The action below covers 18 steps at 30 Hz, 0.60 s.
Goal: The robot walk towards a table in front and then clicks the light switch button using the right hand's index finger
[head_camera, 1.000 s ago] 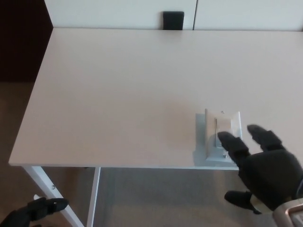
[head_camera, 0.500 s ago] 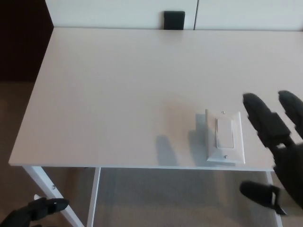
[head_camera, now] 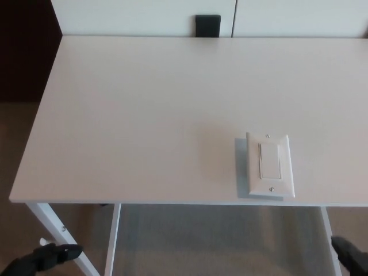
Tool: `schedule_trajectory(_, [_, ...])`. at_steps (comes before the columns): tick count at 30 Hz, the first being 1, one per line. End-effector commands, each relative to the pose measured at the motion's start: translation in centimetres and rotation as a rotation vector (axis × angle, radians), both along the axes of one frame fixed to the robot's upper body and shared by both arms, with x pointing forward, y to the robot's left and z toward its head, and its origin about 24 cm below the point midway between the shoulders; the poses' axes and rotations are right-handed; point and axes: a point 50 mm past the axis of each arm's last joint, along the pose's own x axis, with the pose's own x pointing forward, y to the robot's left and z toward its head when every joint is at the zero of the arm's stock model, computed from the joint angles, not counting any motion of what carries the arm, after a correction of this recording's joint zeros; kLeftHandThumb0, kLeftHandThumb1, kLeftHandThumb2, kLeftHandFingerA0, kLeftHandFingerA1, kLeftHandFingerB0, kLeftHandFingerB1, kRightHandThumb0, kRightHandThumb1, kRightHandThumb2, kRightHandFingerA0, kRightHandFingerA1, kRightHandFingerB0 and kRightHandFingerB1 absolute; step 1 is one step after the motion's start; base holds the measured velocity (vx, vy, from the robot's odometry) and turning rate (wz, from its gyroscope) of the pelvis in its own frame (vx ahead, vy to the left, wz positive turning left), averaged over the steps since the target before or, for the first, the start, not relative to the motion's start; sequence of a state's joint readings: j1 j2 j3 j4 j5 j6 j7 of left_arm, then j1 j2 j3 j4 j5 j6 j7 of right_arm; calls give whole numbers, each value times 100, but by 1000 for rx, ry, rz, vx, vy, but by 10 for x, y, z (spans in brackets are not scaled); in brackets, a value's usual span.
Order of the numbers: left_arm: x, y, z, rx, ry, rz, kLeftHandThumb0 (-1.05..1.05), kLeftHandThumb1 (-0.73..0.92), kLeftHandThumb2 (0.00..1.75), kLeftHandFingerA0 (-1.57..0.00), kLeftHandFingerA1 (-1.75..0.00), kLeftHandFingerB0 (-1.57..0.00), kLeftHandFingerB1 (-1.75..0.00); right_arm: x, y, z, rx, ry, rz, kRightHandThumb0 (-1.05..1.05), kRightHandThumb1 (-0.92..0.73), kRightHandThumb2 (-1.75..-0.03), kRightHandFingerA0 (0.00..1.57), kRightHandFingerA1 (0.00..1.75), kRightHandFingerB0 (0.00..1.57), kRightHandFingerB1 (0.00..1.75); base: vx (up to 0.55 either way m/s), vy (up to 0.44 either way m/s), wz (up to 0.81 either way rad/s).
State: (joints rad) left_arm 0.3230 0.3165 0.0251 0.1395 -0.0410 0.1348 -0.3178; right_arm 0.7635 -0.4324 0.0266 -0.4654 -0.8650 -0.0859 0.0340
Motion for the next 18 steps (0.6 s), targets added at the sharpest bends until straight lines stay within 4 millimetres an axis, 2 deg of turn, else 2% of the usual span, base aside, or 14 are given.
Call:
schedule_trajectory(1, [-10, 5, -5, 19, 30, 26, -3, 66, 58, -53, -48, -38, -41, 2, -12, -49, 443, 145, -194, -78, -56, -92, 0, 22, 0, 19, 0, 0, 0])
schedule_trajectory(2, [-10, 6, -5, 19, 24, 23, -2, 66, 58, -53, -49, -38, -42, 6, -19, -60, 524, 244, -293, -76, -57, -96, 0, 29, 0, 21, 0, 0, 0])
schedule_trajectory(3, [-10, 6, -5, 14, 25, 23, -2, 66, 58, -52, -49, -37, -41, 8, -22, -63, 545, 267, -322, -78, -58, -97, 1, 37, 0, 22, 0, 0, 0])
schedule_trajectory(5, [-9, 7, -5, 8, 30, 29, -1, 67, 58, -53, -48, -37, -41, 12, -30, -67, 576, 292, -390, -83, -61, -99, 2, 38, 0, 18, 0, 0, 0])
schedule_trajectory(6, [-9, 7, -5, 8, 34, 31, -1, 68, 59, -51, -48, -37, -41, 13, -32, -67, 600, 291, -412, -92, -70, -100, 0, 27, 0, 9, 0, 0, 0])
schedule_trajectory(8, [-10, 8, -6, 22, 28, 29, -2, 67, 58, -53, -48, -38, -42, 14, -37, -66, 671, 285, -465, -86, -63, -96, 0, 33, 0, 12, 0, 0, 0])
schedule_trajectory(10, [-11, 10, -6, 19, 31, 38, 0, 68, 58, -53, -48, -38, -41, 11, -37, -65, 711, 283, -482, -91, -64, -95, 0, 26, 0, 5, 0, 0, 0])
schedule_trajectory(18, [-13, 12, -7, 13, 35, 42, -2, 67, 58, -53, -49, -38, -42, 8, -36, -64, 710, 290, -463, -84, -63, -96, 0, 27, 0, 12, 0, 0, 0])
